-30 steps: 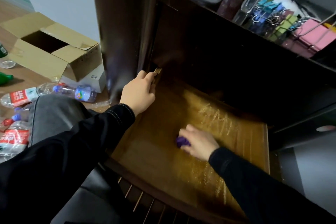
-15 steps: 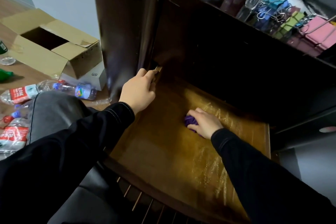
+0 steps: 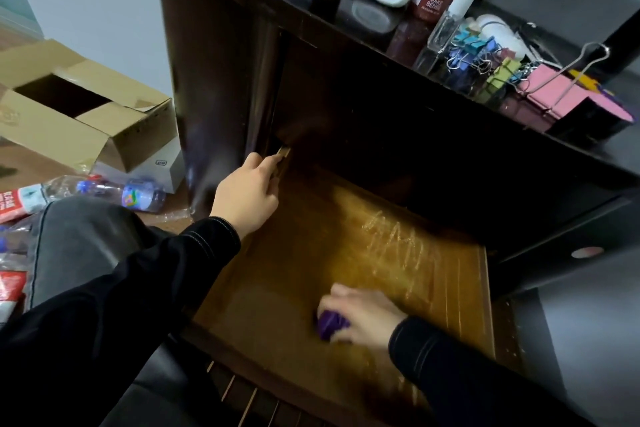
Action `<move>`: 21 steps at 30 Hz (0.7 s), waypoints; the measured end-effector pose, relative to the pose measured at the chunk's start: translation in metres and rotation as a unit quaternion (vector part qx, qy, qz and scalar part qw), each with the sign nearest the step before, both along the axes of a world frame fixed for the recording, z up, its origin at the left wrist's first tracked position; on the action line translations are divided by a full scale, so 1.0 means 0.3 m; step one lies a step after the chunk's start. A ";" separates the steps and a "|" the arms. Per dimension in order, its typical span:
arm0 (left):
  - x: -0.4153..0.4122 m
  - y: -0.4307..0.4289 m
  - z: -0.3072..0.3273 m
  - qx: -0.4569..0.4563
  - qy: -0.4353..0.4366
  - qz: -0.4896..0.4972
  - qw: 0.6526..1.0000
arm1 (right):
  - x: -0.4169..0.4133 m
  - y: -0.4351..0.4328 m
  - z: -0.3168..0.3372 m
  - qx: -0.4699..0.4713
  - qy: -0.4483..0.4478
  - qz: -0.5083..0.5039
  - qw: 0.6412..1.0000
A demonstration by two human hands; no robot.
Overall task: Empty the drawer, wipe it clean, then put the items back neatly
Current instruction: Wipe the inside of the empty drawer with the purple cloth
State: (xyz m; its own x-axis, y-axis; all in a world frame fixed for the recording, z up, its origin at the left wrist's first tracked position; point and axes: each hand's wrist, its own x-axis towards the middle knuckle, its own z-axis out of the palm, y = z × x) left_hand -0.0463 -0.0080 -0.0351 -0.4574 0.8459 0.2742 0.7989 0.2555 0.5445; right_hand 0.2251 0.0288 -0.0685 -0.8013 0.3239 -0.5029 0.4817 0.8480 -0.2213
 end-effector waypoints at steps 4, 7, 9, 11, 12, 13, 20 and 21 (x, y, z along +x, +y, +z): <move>-0.008 0.009 -0.012 0.001 0.007 0.000 1.000 | -0.082 0.281 -0.026 0.143 0.063 -0.176 0.972; -0.010 0.014 -0.018 -0.002 0.008 0.001 1.000 | -0.154 0.494 -0.070 0.149 0.064 -0.342 0.925; -0.007 0.015 -0.015 -0.004 0.010 0.001 1.000 | -0.181 0.566 -0.115 0.146 0.044 -0.383 0.911; -0.008 0.017 -0.013 -0.007 0.010 0.003 1.000 | -0.192 0.567 -0.127 0.153 0.038 -0.371 0.915; -0.008 0.016 -0.012 -0.007 0.008 0.004 1.000 | -0.187 0.541 -0.115 0.160 0.044 -0.353 0.921; -0.008 0.014 -0.011 -0.006 0.006 0.003 1.000 | -0.172 0.501 -0.103 0.175 0.058 -0.328 0.927; 0.001 0.007 0.001 -0.008 0.001 0.002 1.000 | 0.008 0.018 -0.103 0.149 0.117 -0.068 0.980; 0.001 0.005 0.002 -0.007 0.000 0.003 1.000 | 0.022 -0.005 -0.106 0.147 0.119 -0.056 0.980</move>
State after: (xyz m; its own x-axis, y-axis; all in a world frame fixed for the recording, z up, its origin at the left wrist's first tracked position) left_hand -0.0460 -0.0065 -0.0344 -0.4624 0.8471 0.2619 0.7974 0.2681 0.5407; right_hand 0.2317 0.0272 -0.1002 -0.8355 0.5202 -0.1770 0.5403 0.8364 -0.0922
